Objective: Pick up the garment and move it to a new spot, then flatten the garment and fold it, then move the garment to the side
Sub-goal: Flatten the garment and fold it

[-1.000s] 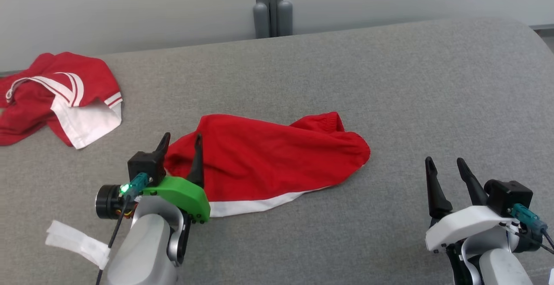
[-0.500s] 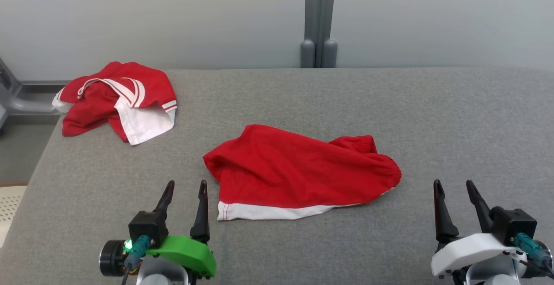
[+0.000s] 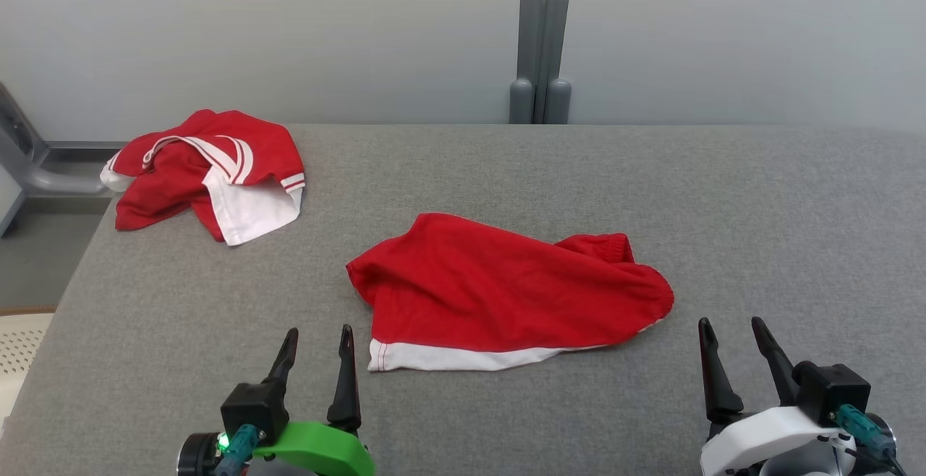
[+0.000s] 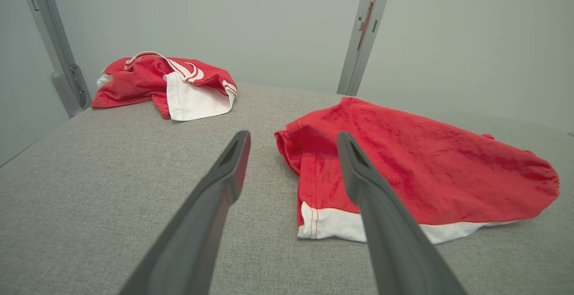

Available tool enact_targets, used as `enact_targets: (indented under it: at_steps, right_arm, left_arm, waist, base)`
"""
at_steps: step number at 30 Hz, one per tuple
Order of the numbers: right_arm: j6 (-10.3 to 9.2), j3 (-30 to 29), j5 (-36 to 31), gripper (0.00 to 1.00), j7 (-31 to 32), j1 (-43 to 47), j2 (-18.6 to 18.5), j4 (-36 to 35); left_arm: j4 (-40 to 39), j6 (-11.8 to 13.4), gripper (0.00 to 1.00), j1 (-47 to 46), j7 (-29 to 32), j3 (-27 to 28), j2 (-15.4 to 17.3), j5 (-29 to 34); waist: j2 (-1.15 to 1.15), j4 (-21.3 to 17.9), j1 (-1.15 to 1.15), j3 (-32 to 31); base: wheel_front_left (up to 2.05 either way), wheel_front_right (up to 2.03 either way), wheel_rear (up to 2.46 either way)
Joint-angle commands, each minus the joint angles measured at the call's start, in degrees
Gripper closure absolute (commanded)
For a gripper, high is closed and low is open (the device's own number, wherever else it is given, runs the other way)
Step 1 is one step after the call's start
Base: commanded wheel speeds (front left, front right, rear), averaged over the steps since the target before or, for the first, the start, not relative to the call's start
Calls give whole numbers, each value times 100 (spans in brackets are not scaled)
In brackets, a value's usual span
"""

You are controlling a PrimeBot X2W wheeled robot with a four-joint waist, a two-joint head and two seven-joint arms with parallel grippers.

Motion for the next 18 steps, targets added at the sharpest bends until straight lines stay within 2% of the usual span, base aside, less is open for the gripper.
enact_targets:
  at_steps: [1,6,13,18]
  right_arm:
    - [-3,22,-17,0,-36,-10,-16,26]
    - [-3,66,-67,0,-54,-58,-15,72]
    - [-4,159,-162,0,3,-138,-16,121]
    - [-3,267,-204,0,59,-230,-14,121]
  left_arm:
    - [-1,40,0,58,-4,-10,6,-46]
    - [326,-48,0,-26,82,-161,8,-99]
    - [1185,-253,0,-438,701,-287,106,-181]
    - [1704,-307,0,-806,965,-185,169,-308]
  waist:
    - [0,-10,0,8]
    - [0,-69,0,72]
    - [0,-318,0,288]
    - [0,-532,0,520]
  base:
    - [0,0,0]
    - [0,0,0]
    - [0,0,0]
    - [0,0,0]
